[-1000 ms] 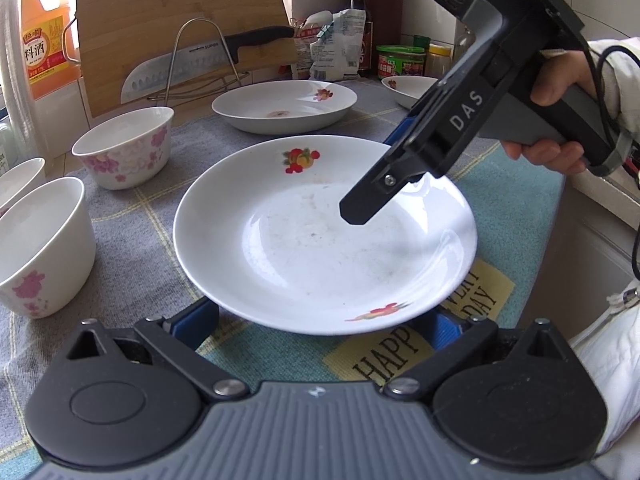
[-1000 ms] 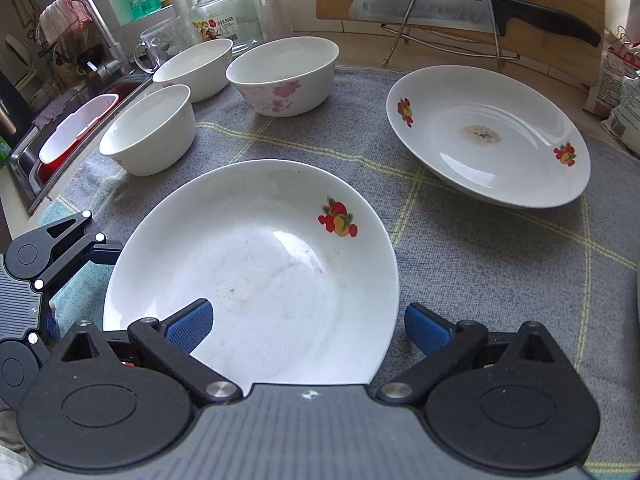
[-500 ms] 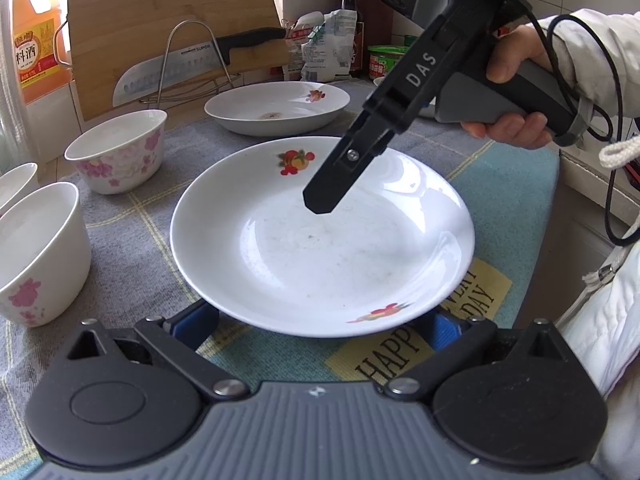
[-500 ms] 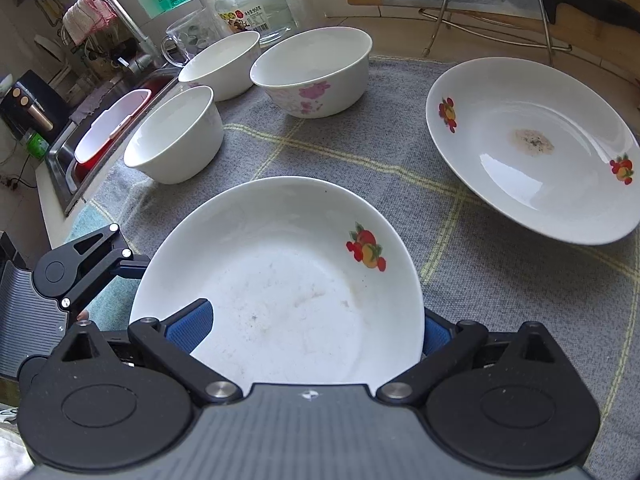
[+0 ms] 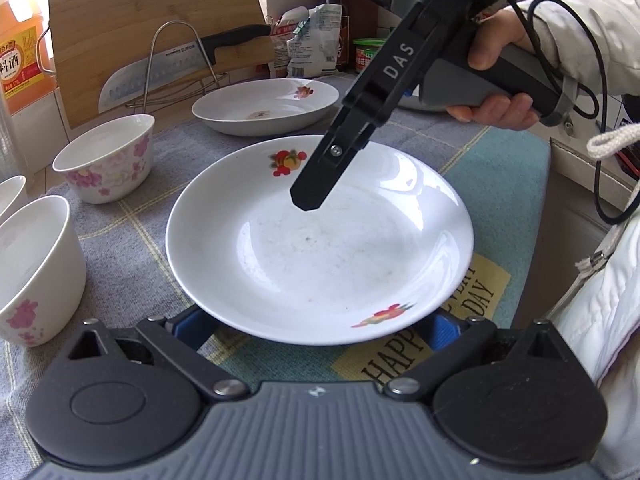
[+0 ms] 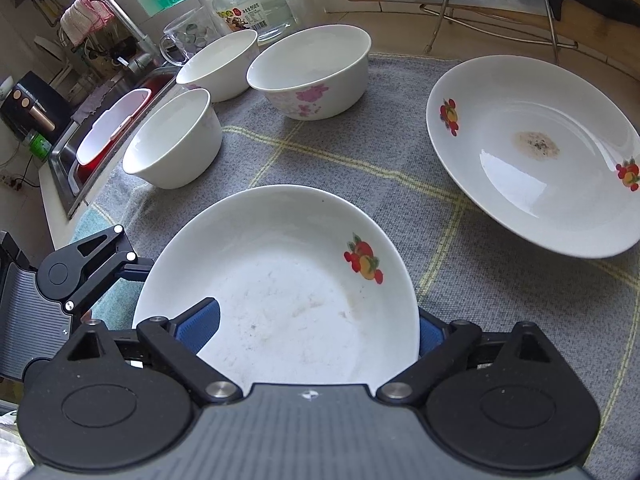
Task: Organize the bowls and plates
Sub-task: 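Carry the held plate with the right gripper toward the other flower-print plate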
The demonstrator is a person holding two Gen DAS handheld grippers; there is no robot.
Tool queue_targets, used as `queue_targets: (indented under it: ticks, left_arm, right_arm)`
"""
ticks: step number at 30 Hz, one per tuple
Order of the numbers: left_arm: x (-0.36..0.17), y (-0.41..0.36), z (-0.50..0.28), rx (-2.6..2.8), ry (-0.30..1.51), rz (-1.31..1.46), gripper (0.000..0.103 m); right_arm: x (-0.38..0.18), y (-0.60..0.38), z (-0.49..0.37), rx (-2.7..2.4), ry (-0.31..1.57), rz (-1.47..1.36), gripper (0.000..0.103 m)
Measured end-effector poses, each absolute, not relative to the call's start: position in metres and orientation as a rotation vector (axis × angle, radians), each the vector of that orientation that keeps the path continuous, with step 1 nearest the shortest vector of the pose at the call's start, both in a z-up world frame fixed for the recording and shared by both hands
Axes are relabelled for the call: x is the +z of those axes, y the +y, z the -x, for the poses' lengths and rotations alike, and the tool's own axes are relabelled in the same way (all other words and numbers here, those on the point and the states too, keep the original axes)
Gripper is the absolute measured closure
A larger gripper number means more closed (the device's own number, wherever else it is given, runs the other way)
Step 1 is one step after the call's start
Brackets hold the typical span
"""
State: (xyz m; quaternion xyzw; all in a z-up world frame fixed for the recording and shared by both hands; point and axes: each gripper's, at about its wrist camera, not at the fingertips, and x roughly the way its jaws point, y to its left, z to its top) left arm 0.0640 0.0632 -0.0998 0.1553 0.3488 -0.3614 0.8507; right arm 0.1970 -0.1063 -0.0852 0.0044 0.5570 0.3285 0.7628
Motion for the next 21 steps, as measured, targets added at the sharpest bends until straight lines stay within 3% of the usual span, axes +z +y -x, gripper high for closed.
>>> queue_targets:
  ticks: [21]
  left_arm:
    - [-0.1,0.064,-0.065,-0.781,0.735,-0.338,0.001]
  right_arm:
    - [-0.085,-0.11,-0.209,0.724,1.26,-0.07,0.008]
